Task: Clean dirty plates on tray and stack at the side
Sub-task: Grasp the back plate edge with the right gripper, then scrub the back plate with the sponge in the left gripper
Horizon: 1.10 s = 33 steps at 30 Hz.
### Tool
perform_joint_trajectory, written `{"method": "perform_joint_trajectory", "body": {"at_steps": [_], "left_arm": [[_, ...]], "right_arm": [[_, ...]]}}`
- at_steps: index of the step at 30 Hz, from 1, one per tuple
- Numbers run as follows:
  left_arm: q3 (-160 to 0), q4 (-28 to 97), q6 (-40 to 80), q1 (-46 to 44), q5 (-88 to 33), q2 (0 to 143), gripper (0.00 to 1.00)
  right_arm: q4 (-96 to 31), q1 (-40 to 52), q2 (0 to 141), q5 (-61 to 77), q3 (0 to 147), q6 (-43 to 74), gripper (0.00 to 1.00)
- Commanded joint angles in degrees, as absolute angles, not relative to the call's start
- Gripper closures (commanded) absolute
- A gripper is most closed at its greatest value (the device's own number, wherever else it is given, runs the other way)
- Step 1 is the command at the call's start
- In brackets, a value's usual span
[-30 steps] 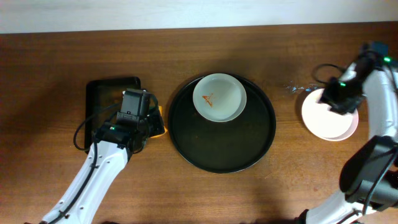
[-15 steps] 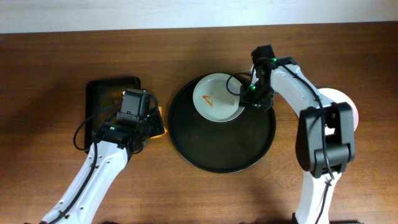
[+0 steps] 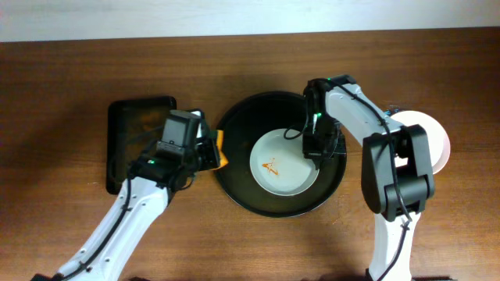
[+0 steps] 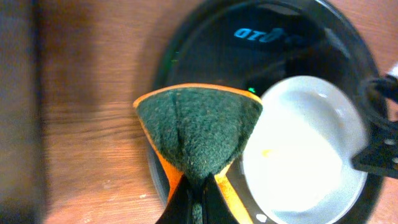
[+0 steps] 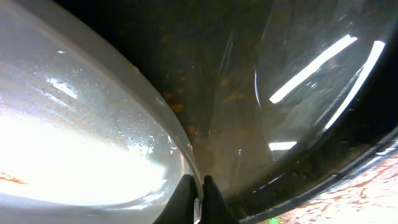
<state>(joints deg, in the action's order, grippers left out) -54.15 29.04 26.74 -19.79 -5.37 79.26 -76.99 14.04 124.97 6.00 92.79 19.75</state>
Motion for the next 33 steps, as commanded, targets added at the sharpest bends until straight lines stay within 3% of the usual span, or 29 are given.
{"method": "perform_joint_trajectory", "body": {"at_steps": [1, 7, 19, 23, 28, 33], "left_arm": [[-54.63, 25.17, 26.04, -24.99, -8.34, 83.99, 0.99], [-54.63, 16.1, 26.06, -30.81, -10.98, 90.59, 0.99], [-54.63, 9.89, 26.04, -40.4, -10.72, 101.23, 1.0], [-54.63, 9.06, 26.0, -40.73, -10.46, 104.62, 0.99], [-54.65, 9.52, 26.0, -39.9, 2.94, 105.75, 1.0], [-54.65, 8.97, 26.0, -33.67, 6.07, 105.75, 0.99]], "right_arm": [[-77.06, 17.37, 123.24, 4.21, 92.27, 20.05, 0.96], [-76.27, 18.0, 123.24, 4.25, 92.25, 20.05, 0.96], [-75.68, 18.0, 123.24, 4.25, 92.25, 20.03, 0.96], [-75.66, 18.0, 123.24, 4.25, 92.25, 20.03, 0.96], [-75.68, 18.0, 123.24, 4.23, 92.25, 20.03, 0.96], [-75.7, 18.0, 123.24, 4.25, 92.25, 20.01, 0.96]]}}
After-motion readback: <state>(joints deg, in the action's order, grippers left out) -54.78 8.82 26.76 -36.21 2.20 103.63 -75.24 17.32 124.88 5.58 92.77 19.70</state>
